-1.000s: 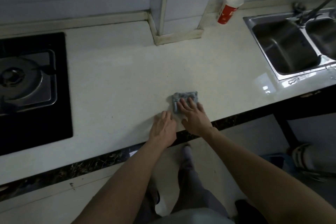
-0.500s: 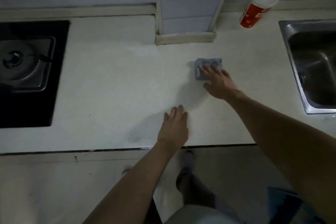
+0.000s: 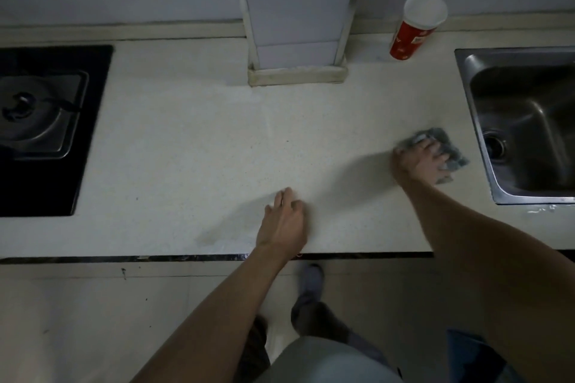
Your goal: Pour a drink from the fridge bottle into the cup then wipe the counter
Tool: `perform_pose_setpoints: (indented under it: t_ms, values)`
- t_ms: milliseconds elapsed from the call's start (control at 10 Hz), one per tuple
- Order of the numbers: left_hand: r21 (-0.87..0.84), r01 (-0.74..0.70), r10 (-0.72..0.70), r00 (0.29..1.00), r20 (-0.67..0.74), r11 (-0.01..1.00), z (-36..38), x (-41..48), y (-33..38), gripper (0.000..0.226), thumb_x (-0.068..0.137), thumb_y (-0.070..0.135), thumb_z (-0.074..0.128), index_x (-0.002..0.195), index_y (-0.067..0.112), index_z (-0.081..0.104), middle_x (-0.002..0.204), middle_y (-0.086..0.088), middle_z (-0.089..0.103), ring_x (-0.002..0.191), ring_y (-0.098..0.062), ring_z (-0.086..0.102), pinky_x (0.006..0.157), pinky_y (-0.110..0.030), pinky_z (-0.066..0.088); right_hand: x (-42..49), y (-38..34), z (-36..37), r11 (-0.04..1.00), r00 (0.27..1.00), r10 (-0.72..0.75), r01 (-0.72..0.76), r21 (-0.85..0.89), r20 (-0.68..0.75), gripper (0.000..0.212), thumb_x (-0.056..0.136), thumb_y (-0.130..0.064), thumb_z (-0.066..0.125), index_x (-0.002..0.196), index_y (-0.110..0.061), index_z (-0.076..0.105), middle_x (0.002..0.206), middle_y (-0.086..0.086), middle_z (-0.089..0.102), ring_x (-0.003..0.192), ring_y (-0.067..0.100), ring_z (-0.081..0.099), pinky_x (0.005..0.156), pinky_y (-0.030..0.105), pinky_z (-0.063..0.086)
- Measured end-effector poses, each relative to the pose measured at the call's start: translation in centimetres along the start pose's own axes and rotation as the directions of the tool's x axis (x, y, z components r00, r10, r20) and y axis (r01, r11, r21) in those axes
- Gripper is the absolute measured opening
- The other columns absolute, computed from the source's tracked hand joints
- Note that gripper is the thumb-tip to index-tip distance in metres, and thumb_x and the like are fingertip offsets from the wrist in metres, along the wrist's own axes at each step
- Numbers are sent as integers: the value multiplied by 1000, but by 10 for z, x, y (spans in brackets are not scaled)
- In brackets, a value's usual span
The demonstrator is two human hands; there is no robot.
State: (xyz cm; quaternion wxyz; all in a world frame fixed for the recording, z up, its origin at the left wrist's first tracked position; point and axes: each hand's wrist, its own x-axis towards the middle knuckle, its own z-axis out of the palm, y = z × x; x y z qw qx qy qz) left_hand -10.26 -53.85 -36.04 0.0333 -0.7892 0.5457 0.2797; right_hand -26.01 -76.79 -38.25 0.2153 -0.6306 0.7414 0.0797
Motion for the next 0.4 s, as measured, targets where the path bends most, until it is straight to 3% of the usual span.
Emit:
perform_pose_setpoints:
  t_ms: [100, 200, 300, 400]
  values:
    - [17, -2, 2, 1000, -12, 1000, 6, -5, 3, 36, 86, 6, 49, 122, 3, 54, 141, -14, 35, 132, -30, 34, 105, -43, 40, -35, -23, 31, 958, 962, -271, 274, -86, 36, 73, 98, -45, 32, 155, -11, 2, 163, 15, 0, 148, 40, -5, 114, 64, -1]
    - [42, 24, -24, 1000, -14, 999, 10, -7, 6, 42, 89, 11, 49, 130, 2, 51, 150, -15, 29, 138, -30, 29, 107, -44, 38, -70, -29, 54, 775, 807, -585, 586, -236, 84, 72, 95, -43, 36, 155, -16, 6, 164, 9, 3, 150, 33, -5, 116, 58, -3]
    - [13, 36, -36, 999, -6, 999, 6, -11, 10, 45, 96, 14, 43, 140, 2, 45, 159, -15, 18, 147, -28, 18, 115, -44, 31, -96, -13, 68, 546, 608, -781, 775, -319, 142, 72, 94, -41, 37, 156, -16, 9, 164, 5, 3, 151, 28, -6, 119, 54, -5]
    - [-5, 21, -21, 1000, 7, 1000, 3, -14, 9, 44, 96, 12, 44, 139, 3, 46, 158, -12, 20, 145, -26, 22, 112, -41, 36, -88, -14, 58, 526, 584, -791, 801, -287, 180, 70, 95, -38, 40, 155, -17, 13, 164, 3, 6, 151, 25, -3, 120, 52, 2]
